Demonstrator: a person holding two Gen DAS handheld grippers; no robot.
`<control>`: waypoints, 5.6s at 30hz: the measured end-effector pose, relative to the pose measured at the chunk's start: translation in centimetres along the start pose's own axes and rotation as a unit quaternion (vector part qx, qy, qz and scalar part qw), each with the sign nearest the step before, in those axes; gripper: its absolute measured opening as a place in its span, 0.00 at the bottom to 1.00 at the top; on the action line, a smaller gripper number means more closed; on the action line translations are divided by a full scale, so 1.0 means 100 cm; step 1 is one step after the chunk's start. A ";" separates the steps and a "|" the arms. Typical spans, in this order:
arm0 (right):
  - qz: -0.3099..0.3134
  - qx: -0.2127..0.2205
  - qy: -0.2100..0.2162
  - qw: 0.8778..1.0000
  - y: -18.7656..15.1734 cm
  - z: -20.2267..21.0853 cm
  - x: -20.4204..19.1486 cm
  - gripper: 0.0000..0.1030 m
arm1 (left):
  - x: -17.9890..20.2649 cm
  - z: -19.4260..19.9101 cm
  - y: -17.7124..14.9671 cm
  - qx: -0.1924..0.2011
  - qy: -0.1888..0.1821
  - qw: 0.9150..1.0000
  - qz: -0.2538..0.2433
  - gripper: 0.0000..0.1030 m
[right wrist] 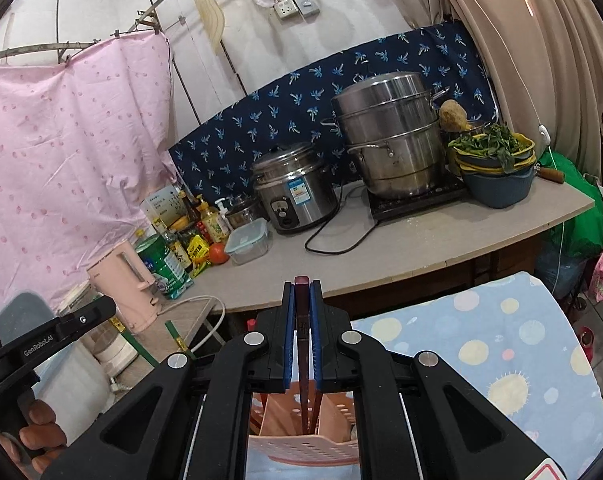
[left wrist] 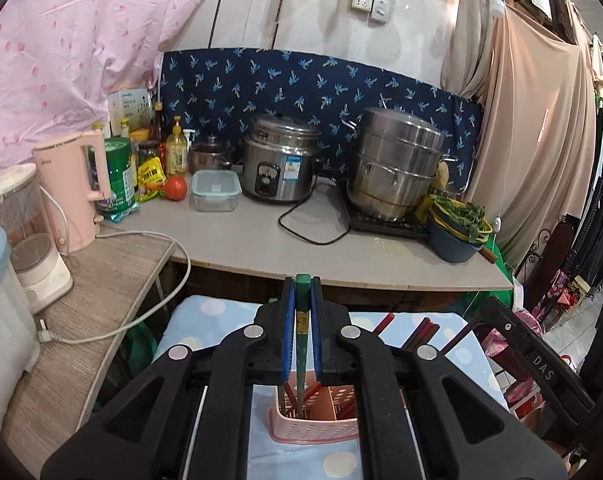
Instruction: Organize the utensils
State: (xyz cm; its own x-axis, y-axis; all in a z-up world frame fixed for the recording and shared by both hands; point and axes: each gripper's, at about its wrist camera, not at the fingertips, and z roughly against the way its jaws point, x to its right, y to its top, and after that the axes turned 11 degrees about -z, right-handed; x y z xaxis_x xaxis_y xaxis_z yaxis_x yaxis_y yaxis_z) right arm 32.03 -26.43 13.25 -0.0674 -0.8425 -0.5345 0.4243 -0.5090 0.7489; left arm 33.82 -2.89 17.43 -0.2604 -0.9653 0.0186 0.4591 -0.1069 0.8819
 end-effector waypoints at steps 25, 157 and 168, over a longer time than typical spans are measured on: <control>0.011 -0.038 -0.022 0.999 -0.044 0.026 0.013 0.38 | 0.011 0.003 -0.052 -0.039 0.033 0.999 -0.018 0.53; 0.083 -0.081 -0.162 0.980 -0.198 0.152 0.030 0.94 | 0.054 0.099 -0.217 -0.155 0.116 0.980 -0.049 0.93; 0.084 -0.081 -0.163 0.980 -0.198 0.152 0.031 0.94 | 0.055 0.100 -0.216 -0.153 0.117 0.980 -0.052 0.93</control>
State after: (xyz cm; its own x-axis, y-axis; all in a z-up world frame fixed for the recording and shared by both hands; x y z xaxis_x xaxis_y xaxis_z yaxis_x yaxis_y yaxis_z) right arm 9.68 -21.61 2.75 -0.2580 -0.9367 -0.2366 0.5897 -0.3466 0.7295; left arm 13.94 -3.48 3.19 -0.1346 -0.9696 -0.2042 0.6835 -0.2400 0.6894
